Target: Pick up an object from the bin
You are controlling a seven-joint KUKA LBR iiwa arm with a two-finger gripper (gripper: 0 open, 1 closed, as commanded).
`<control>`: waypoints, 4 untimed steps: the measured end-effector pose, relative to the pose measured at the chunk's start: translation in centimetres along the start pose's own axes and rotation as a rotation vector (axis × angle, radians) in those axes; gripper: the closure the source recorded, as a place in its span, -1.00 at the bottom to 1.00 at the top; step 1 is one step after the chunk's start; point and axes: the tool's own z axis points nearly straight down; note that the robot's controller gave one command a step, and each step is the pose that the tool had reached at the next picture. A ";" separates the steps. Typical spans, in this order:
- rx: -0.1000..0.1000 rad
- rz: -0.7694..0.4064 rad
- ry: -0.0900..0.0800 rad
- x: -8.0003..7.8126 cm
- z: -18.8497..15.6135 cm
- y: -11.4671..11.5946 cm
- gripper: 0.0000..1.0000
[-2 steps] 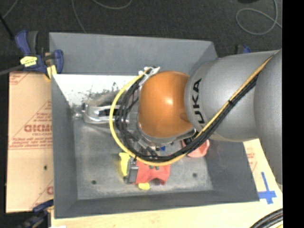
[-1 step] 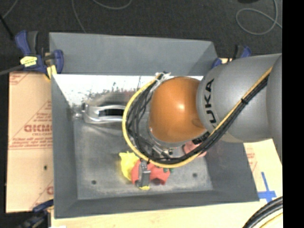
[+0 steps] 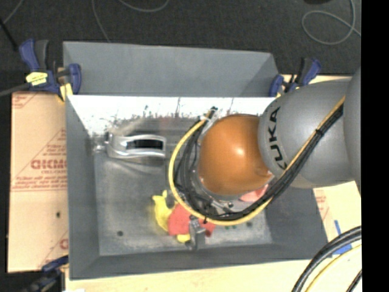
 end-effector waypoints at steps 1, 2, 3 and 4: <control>0.000 0.213 0.001 -0.3 1.8 -2.2 -1.00; 0.000 0.349 -0.001 -1.8 1.9 -2.2 -1.00; 0.001 0.151 -0.004 -2.7 4.3 -1.8 -1.00; -0.001 0.248 -0.001 -1.9 6.9 -3.1 1.00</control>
Offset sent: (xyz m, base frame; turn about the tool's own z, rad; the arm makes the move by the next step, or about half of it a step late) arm 0.0506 0.0011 -0.0164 -0.0609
